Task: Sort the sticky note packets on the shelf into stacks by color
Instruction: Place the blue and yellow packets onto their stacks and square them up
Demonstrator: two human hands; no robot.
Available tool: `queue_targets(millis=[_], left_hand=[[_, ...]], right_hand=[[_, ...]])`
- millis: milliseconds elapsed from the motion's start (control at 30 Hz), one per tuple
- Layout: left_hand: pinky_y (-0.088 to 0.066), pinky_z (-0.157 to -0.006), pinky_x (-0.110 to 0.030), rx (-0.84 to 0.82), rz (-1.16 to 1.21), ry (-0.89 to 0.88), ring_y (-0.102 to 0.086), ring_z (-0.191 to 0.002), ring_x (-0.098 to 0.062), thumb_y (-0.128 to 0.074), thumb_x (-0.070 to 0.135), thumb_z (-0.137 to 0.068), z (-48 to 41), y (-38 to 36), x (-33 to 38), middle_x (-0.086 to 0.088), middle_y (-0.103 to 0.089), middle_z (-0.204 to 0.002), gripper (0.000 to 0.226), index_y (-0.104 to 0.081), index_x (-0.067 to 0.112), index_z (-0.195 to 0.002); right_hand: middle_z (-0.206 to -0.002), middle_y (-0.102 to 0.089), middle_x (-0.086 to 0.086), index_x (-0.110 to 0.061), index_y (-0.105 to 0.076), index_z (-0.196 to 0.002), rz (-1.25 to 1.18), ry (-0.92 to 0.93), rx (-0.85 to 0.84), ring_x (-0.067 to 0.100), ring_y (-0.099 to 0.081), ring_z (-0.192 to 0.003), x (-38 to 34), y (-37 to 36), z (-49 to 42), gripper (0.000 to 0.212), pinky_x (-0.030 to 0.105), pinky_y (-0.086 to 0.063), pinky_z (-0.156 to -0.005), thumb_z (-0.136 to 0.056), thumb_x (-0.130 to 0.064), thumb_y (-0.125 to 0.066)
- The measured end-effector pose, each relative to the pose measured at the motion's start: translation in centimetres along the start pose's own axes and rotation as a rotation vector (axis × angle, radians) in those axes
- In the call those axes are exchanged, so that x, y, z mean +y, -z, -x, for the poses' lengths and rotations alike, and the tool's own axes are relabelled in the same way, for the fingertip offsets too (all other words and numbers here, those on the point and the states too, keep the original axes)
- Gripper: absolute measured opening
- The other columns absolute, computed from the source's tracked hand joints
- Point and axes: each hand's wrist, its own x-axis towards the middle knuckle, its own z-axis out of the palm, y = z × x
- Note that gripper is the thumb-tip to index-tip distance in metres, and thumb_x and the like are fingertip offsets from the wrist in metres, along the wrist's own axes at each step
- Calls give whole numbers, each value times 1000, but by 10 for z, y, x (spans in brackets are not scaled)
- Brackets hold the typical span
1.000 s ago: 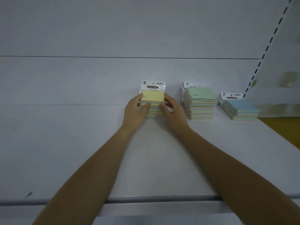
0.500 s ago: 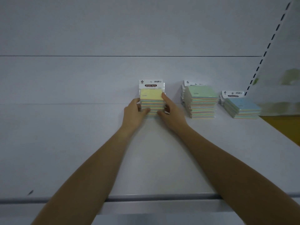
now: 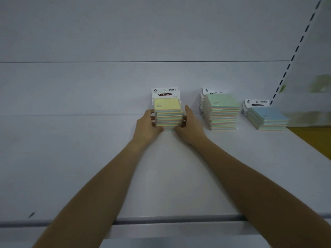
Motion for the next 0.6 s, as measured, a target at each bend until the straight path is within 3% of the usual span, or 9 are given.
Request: queue_targets(millis=[67,133,200,367,433,500,567,600], left_hand=[[-41,-77,-18,4,27,-4,-56,-107,-21,-74,13,-74,-1,0,1,-10,-52,-131,70,-38,10,-134],[-40,-79,-11,40,41,-74,-51,-119,-20,-68,27,-78,-2,0,2,-6,-54,-131,62,-42,13,-133],[-34,-74,-1,52,-33,-150,-51,-119,-20,-53,35,-79,-2,-1,3,-5,-59,-126,54,-48,15,-128],[-37,-85,-17,60,-53,-187,-53,-119,-18,-45,38,-79,-2,-1,0,-3,-60,-128,55,-49,19,-131],[-40,-84,-16,55,-41,-184,-54,-119,-17,-46,37,-79,-3,-1,1,-3,-60,-128,56,-48,19,-132],[-41,-86,-18,55,-50,-158,-52,-120,-19,-48,38,-76,-5,-2,0,-4,-60,-128,57,-48,19,-131],[-46,-94,-35,79,-76,-110,-50,-121,-23,-54,40,-73,-5,-2,4,-6,-58,-126,57,-48,19,-126],[-45,-97,-41,115,-97,-97,-47,-123,-25,-57,39,-74,-4,-2,8,-7,-55,-128,57,-47,17,-125]], right_hand=[[-129,-54,14,-8,-18,-144,-117,-19,35,26,-57,-112,0,-1,-1,71,40,-45,-98,-84,-4,-55],[-126,-55,6,-8,-29,-141,-174,0,69,19,-56,-114,1,0,-1,59,35,-45,-100,-86,-4,-50],[-119,-61,4,-10,-46,-131,-123,71,75,18,-58,-113,2,0,-1,45,32,-45,-100,-87,-1,-46],[-120,-65,7,-14,-53,-127,-81,97,74,17,-61,-111,4,0,-2,43,16,-43,-88,-87,-1,-46],[-121,-64,8,-12,-53,-127,-75,94,94,19,-60,-113,2,0,-1,43,22,-44,-93,-86,-2,-47],[-122,-61,14,-4,-50,-126,-67,90,162,25,-56,-115,-4,2,4,43,36,-45,-98,-84,-2,-51],[-124,-57,17,-1,-49,-125,-59,108,263,29,-52,-116,-10,3,9,44,42,-43,-100,-82,-3,-55],[-126,-56,16,-2,-48,-126,-49,132,306,28,-51,-117,-12,4,10,45,37,-41,-102,-82,-5,-56]])
